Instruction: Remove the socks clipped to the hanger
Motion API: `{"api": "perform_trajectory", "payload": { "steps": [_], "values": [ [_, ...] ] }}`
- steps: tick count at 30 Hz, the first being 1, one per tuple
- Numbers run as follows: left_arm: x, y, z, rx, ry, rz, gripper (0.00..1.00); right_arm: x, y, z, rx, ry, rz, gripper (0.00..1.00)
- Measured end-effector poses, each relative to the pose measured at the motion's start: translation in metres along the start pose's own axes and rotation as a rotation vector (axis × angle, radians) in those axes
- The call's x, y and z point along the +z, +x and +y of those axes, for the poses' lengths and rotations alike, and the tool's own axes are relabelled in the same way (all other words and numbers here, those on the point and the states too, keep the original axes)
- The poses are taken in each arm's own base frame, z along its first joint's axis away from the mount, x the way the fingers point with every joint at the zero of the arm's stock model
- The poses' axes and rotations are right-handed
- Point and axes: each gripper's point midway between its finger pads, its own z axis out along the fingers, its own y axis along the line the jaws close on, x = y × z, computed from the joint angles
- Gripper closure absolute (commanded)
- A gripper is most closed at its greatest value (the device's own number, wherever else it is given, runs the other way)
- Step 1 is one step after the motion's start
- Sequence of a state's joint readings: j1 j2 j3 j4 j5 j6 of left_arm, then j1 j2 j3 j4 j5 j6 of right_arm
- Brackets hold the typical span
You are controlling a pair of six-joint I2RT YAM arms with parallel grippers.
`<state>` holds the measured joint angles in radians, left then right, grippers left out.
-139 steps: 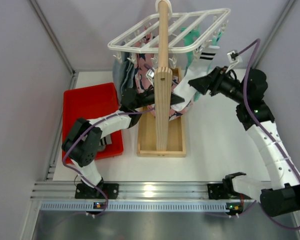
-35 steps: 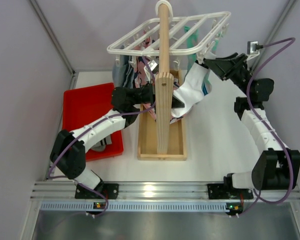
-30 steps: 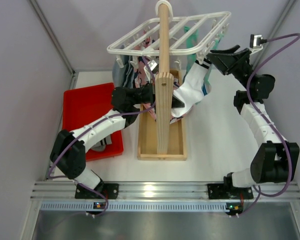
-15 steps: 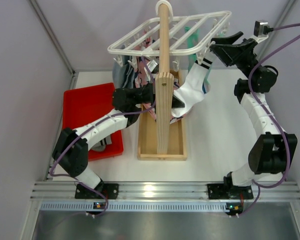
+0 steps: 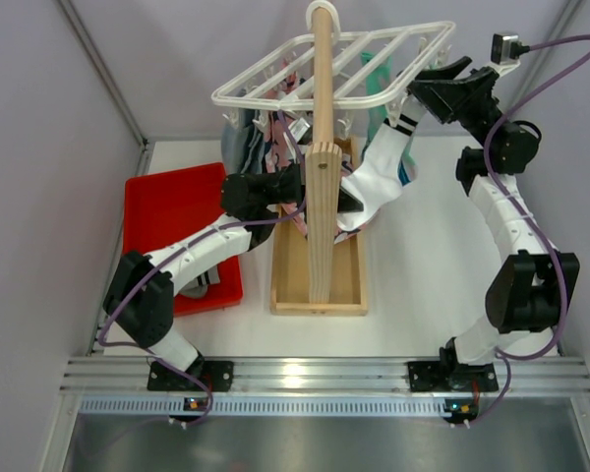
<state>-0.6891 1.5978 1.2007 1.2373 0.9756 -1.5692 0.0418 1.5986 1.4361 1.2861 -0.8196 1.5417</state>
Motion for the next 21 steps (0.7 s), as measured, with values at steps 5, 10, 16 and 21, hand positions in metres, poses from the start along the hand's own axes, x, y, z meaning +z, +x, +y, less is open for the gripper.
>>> {"api": "perform_trajectory", "payload": {
  "steps": [5,10,16,21],
  "values": [
    [0.0,0.0002,-0.0002,0.002,0.004,0.0,1.0,0.0018,0.0044,0.0022,0.005,-0.009,0.013,0.34],
    [0.0001,0.0004,-0.0006,0.005,0.007,0.001,1.0,0.0019,0.0054,0.0029,0.002,-0.012,0.021,0.44],
    [0.0001,0.0004,-0.0007,0.004,0.008,0.001,1.0,0.0052,0.0051,0.0075,-0.015,-0.027,0.027,0.73],
    [0.0,0.0005,-0.0001,0.001,0.007,0.001,1.0,0.0057,0.0055,0.0066,-0.025,-0.028,0.032,1.0]
  ]
}}
